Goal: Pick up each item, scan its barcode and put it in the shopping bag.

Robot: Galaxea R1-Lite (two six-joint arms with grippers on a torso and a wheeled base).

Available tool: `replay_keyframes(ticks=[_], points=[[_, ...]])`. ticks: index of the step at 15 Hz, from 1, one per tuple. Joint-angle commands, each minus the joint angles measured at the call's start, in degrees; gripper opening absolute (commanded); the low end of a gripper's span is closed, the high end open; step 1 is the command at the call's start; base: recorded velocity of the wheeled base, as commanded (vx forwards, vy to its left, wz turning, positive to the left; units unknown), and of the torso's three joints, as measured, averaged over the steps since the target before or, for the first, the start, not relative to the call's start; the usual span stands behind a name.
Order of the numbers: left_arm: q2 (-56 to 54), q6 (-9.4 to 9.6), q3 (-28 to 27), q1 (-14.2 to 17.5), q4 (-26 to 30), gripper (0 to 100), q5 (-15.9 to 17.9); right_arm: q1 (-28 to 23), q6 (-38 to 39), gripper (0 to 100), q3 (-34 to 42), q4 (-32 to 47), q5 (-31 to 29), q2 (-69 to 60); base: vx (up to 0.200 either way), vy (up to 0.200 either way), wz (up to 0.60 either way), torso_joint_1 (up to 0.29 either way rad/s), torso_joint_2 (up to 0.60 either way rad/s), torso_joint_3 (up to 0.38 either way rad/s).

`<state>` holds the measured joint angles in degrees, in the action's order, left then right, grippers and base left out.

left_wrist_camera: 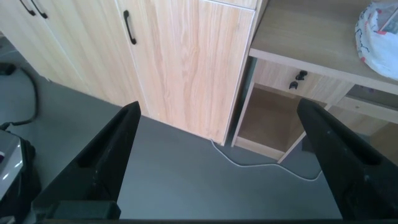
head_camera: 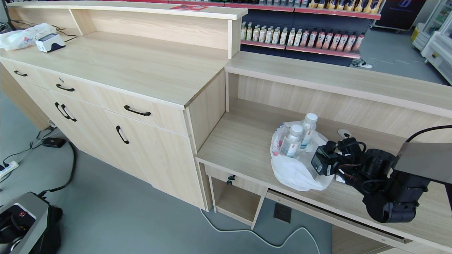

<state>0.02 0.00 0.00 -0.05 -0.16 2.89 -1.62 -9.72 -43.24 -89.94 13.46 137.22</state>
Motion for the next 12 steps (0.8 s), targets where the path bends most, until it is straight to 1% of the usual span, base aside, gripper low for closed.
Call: replay_keyframes(ticks=[1, 5, 12], points=[[-0.02, 0.0, 0.0, -0.04, -0.02, 100, 0.01, 0.57, -0.04, 0, -1.5, -0.06, -0.01, 1.47, 0.0, 0.0, 0.0, 0.0, 0.0, 0.0], [-0.02, 0.0, 0.0, 0.05, -0.02, 100, 0.01, 1.8, -0.22, 0, -3.87, -0.06, -0.01, 3.32, 0.0, 0.0, 0.0, 0.0, 0.0, 0.0], [-0.02, 0.0, 0.0, -0.04, -0.02, 100, 0.01, 1.89, -1.27, 0, -6.77, -0.06, -0.01, 6.13, 0.0, 0.0, 0.0, 0.0, 0.0, 0.0]])
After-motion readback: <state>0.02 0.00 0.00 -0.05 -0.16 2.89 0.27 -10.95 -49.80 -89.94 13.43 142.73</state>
